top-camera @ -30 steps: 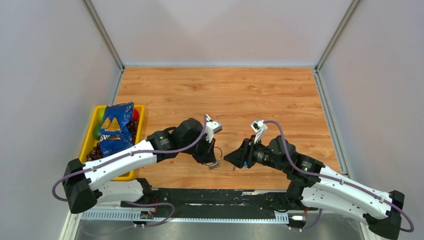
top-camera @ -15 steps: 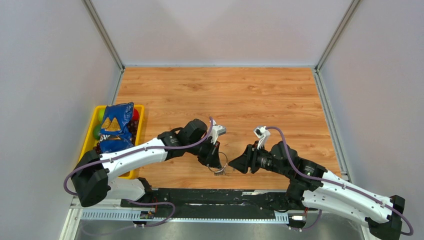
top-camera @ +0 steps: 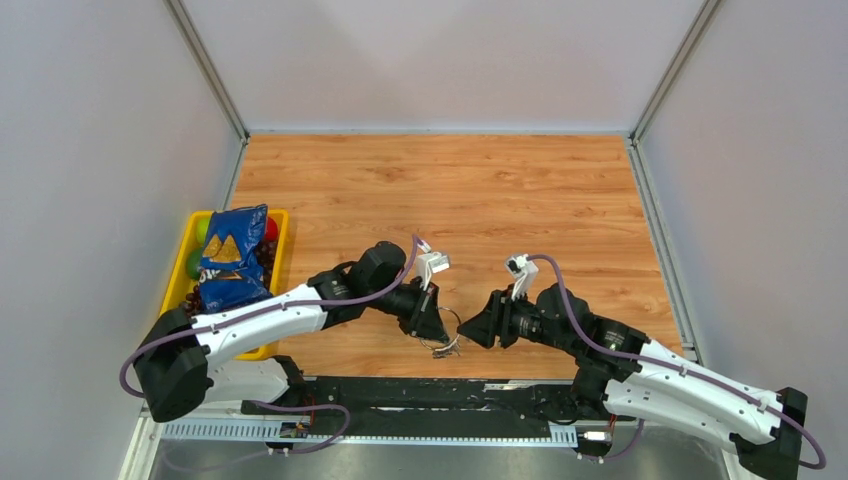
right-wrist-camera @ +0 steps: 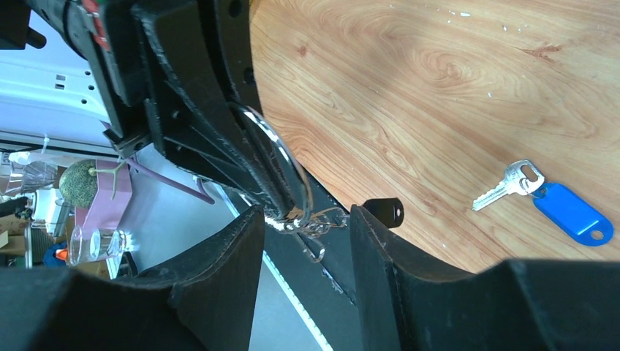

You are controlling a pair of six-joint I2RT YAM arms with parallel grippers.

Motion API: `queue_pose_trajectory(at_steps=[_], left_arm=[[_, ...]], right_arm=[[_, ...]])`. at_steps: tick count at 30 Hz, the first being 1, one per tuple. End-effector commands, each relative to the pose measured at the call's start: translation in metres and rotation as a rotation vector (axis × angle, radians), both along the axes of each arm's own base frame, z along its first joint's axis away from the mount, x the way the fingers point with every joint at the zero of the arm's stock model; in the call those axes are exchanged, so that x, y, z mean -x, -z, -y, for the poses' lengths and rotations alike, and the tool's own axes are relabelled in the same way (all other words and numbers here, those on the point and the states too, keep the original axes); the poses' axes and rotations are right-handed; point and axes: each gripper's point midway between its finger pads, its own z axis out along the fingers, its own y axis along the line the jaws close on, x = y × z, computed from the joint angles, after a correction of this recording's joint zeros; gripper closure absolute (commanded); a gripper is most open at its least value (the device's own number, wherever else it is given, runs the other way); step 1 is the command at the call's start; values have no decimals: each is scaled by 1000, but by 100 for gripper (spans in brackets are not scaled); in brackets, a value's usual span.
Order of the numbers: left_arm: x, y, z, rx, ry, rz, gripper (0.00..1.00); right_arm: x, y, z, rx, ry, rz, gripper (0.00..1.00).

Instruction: Put the keys on the keyring

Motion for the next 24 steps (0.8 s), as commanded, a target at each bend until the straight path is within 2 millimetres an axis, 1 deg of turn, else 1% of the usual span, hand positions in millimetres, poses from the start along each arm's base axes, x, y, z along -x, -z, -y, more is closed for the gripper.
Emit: queue_pose_trajectory(at_steps=[1,7,9,14,19,20,21,22,24], left_arm=[[5,-31,7,135,30,20,100],[5,-36,8,186,9,28,100],[6,-38,8,206,9,25,100],[6,-37,8,213,7,26,100],[5,-35,7,215,3,44,100],[5,-36,7,219,6,51,100],[5,-36,7,221,9,53,100],[6,-35,7,222,13,57,100],[6,-34,6,219,16,63,100]], right_arm=[[0,-6,-5,-21,0,-4,51],[0,-2,-10,-18,-13,-22,52],[-1,-2,-12,-19,-9,-25,56],[-3,-8,-15,-45,-7,-15,66],[-3,-17,-22,-68,-36,16,66],[-4,-19,-24,-74,-44,25,68],[-3,-20,-25,-74,-51,30,73],[-3,-23,-27,-83,-59,38,79],[-2,-27,-30,-94,-77,49,95]])
